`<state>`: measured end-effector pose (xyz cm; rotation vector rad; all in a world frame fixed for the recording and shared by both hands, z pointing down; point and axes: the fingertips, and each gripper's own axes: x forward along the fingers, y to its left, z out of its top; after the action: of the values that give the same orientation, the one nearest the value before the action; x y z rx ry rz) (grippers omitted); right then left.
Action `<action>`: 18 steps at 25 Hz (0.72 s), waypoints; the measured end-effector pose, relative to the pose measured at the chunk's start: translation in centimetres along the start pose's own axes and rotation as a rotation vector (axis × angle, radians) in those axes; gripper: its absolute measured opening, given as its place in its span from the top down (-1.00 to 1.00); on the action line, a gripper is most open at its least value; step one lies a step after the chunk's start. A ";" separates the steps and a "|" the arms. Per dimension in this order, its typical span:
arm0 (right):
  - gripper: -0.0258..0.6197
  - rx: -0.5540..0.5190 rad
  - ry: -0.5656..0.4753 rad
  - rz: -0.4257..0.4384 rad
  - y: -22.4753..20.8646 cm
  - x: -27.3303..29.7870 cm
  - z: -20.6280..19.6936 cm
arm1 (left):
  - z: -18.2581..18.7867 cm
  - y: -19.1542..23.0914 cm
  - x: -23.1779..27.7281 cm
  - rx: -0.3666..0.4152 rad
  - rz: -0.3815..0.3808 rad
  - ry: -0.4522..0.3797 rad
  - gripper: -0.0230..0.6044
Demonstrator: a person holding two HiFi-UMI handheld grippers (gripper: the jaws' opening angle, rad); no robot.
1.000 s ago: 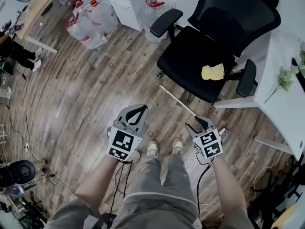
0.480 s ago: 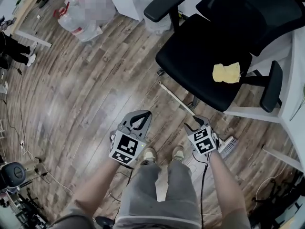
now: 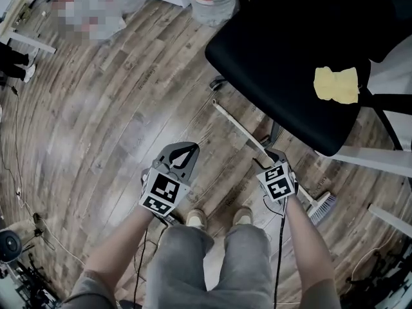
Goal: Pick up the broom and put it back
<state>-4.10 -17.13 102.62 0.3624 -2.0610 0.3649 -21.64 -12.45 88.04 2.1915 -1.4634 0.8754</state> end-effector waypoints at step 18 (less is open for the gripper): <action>0.25 -0.048 0.110 -0.077 -4.9 20.8 -8.8 | -15.8 2.8 14.1 -0.046 0.014 -0.038 0.87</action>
<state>-5.27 -20.27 125.45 0.3829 -1.9396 0.2818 -24.99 -13.83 109.11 2.1777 -1.5034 0.8006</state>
